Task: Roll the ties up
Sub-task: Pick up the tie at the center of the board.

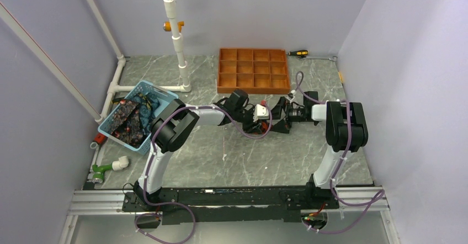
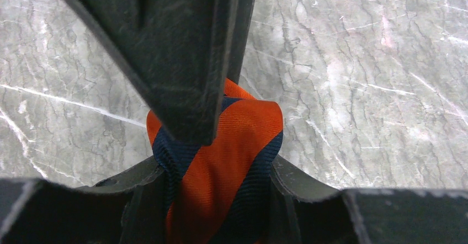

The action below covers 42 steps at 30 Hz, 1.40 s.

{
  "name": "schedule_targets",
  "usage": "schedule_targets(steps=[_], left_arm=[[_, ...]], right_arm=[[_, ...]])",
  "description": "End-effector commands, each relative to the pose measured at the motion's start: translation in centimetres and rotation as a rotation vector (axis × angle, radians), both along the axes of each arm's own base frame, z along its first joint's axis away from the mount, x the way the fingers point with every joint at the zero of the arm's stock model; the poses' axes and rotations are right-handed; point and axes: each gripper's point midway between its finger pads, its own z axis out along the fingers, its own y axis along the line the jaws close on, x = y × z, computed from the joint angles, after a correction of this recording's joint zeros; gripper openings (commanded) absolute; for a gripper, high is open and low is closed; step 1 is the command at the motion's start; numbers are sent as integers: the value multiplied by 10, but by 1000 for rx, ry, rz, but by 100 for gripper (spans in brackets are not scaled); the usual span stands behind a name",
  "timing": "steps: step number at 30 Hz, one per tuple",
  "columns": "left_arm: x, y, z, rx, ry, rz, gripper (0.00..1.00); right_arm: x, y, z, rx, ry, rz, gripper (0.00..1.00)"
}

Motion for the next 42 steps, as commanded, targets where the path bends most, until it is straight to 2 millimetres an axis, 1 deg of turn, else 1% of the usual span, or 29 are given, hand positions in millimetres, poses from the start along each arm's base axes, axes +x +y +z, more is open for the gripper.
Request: schedule_targets(steps=[1, 5, 8, 10, 13, 16, 18, 20, 22, 24, 27, 28, 29, 30, 31, 32, 37, 38, 39, 40, 42], left_arm=[[-48, 56, -88, 286, 233, 24, 5], [-49, 57, -88, 286, 236, 22, 5], [-48, 57, -88, 288, 236, 19, 5], [-48, 58, -89, 289, 236, 17, 5], [-47, 57, -88, 287, 236, 18, 4], [-45, 58, -89, 287, 238, 23, 4], [-45, 58, -90, 286, 241, 24, 4], [-46, 59, -90, 286, 241, 24, 4], [-47, 59, -91, 289, 242, 23, 4], [-47, 60, -92, 292, 243, 23, 4], [-47, 61, -92, 293, 245, 22, 5], [-46, 60, -91, 290, 244, 23, 5], [-46, 59, -91, 289, 245, 23, 7], [-44, 58, -90, 283, 242, 25, 11], [-43, 56, -87, 274, 240, 27, 17], [-43, 54, -85, 266, 240, 27, 25], [-33, 41, -61, 189, 208, 38, 55], [-31, 37, -55, 172, 198, 42, 58], [-28, 35, -49, 157, 191, 46, 64], [-28, 33, -43, 148, 189, 48, 66], [-20, 25, -23, 89, 144, 55, 76]], right_arm=[[17, -10, -45, -159, -54, -72, 100], [26, -7, -38, -123, -89, -97, 99], [27, 4, -23, -38, -93, -74, 91], [19, 9, -16, 7, -71, -48, 86], [3, 11, -13, 24, -65, 2, 81], [-11, 11, -16, 27, -36, 22, 84], [-11, 12, -17, 34, -31, 13, 90], [-7, 12, -18, 37, -38, 8, 90], [-3, 12, -22, 30, -30, 14, 78], [-2, 11, -26, 15, -28, 24, 64], [-4, 9, -29, -16, -37, 33, 39], [-8, 8, -30, -28, -22, 35, 30], [-9, 8, -32, -35, -18, 39, 19], [-10, 7, -33, -45, -14, 41, 6], [-9, 6, -35, -58, -7, 41, 0], [-8, 5, -36, -68, -7, 41, 0], [-2, 2, -37, -98, -18, 43, 0], [-2, 2, -36, -102, -23, 49, 0], [-1, 2, -35, -104, -28, 53, 0], [-1, 1, -32, -106, -36, 59, 0], [2, 1, -26, -110, -52, 69, 0]])
